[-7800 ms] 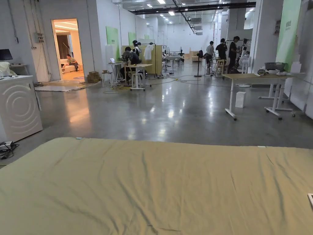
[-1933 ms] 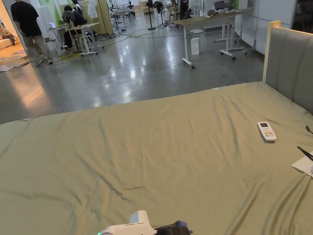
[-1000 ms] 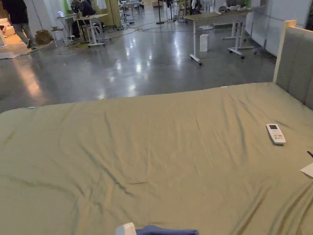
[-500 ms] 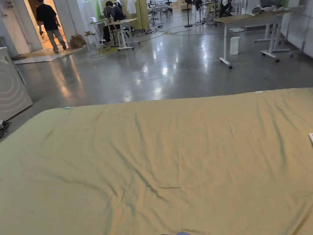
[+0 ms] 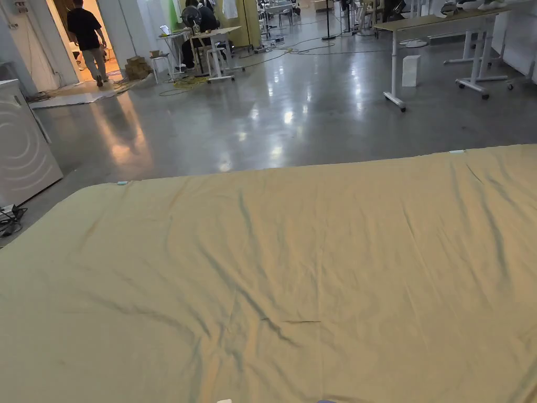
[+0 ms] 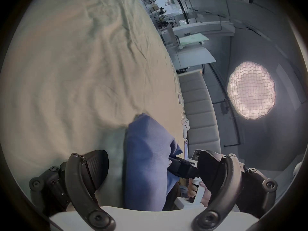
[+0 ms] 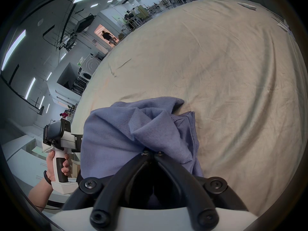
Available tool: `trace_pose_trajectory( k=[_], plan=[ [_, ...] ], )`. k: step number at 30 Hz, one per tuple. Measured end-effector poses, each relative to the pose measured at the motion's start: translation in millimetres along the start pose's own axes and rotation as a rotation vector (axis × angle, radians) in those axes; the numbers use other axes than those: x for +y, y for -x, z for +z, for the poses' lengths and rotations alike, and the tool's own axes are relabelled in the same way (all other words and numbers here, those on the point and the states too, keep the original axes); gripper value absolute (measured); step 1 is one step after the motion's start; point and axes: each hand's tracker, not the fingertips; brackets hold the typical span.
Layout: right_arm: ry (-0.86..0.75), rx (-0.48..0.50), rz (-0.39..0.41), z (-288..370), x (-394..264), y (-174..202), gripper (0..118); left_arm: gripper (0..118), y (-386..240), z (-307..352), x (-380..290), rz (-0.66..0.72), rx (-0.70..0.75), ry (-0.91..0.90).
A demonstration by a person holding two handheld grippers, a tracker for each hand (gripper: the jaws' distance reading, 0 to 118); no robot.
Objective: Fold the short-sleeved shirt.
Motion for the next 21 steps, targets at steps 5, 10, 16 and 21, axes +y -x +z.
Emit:
trace_pose_trajectory(
  k=[5, 10, 16, 21],
  plan=[
    [-0.003, 0.006, -0.008, -1.1, -0.7, -1.7, 1, 36, -7.0, -26.0, -8.0, -0.053, 0.127, 0.06],
    [-0.002, 0.014, -0.029, -0.4, -1.1, -2.8, 1, 27, 23.8, -26.2, 16.0, -0.048, 0.136, 0.04],
    [-0.091, 0.069, -0.083, 25.6, -2.3, 12.0, 0, 26, 17.8, -0.6, 30.4, -0.071, 0.116, 0.033],
    [-0.172, 0.113, -0.071, 68.1, -16.0, 19.5, 0, 26, -53.1, 94.5, 31.6, -0.149, 0.234, -0.066]
  ],
)
